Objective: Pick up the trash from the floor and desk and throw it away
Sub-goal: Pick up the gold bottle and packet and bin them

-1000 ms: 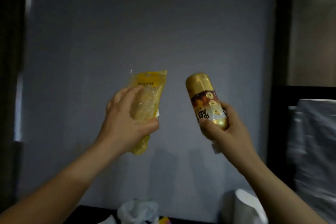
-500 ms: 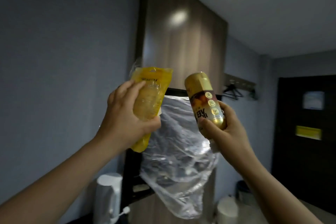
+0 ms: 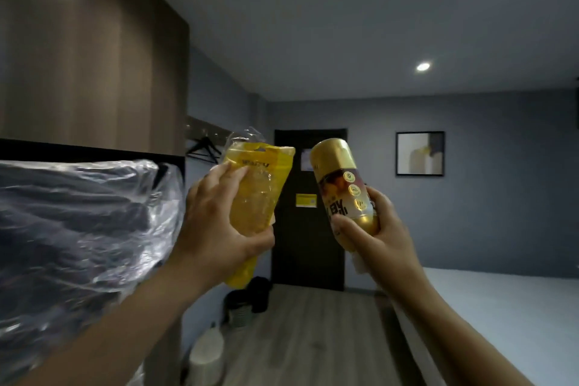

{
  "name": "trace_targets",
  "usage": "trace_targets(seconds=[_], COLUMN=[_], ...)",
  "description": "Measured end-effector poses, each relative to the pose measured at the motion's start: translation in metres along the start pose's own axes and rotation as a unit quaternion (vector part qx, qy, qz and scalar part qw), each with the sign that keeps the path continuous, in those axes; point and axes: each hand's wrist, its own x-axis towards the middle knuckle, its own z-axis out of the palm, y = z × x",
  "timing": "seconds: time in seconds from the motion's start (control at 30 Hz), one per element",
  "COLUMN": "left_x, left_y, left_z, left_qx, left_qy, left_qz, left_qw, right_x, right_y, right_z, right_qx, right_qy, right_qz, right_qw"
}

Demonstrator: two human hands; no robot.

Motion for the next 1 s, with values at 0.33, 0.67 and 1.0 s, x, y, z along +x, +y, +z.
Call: trace_targets(seconds=[0.33,0.67,1.0], left_x=[0.026,0.056,0.077], left_y=[-0.021,-0.112,-0.192], left_z=[0.052,0.061,0.141], left_qx=[-0.090,-0.117,-0.108], left_qy=[-0.053,-0.074,-0.088], left_qz=[0.049,0.059,0.021], left_qw=[0.993,0.989,0.990], right_x=[0.004,0.033,0.081], right_y=[0.019,0.055,0.147], right_z=[-0.007,0.067,0.102], right_qx=[-0.117,-0.158,-0.162], right_qy=[0.066,0.111,0.089], right_qz=[0.017,0.024,0.064], right_qw=[0.991,0.981,0.981])
